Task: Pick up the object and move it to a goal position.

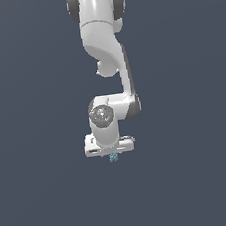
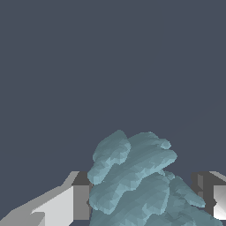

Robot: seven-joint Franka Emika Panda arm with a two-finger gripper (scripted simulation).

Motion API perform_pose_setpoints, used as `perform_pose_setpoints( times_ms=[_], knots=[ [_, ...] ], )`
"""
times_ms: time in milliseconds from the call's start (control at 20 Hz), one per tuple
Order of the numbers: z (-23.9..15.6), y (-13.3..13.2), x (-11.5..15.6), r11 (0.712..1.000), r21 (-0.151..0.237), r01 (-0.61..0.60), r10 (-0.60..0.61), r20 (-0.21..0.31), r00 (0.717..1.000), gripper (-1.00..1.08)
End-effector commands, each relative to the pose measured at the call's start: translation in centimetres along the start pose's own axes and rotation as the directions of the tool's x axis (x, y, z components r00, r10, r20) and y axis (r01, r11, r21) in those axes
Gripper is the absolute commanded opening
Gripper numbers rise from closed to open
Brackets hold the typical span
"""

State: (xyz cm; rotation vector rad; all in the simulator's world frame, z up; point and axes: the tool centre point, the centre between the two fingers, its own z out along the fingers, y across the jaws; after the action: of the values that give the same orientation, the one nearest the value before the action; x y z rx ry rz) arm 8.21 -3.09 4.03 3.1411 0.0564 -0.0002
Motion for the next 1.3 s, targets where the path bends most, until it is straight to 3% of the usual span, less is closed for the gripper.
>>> perform_pose_setpoints(
  times_ms=[0, 700, 1250],
  knots=[
    [0.0, 0.0, 0.0, 1.000, 0.000, 0.000, 0.000, 0.000, 1.000, -1.00],
    [-0.6, 0.5, -0.8, 1.000, 0.000, 0.000, 0.000, 0.000, 1.000, -1.00],
    [-3.8, 3.1, -4.8, 1.000, 0.000, 0.000, 0.000, 0.000, 1.000, -1.00]
  ],
)
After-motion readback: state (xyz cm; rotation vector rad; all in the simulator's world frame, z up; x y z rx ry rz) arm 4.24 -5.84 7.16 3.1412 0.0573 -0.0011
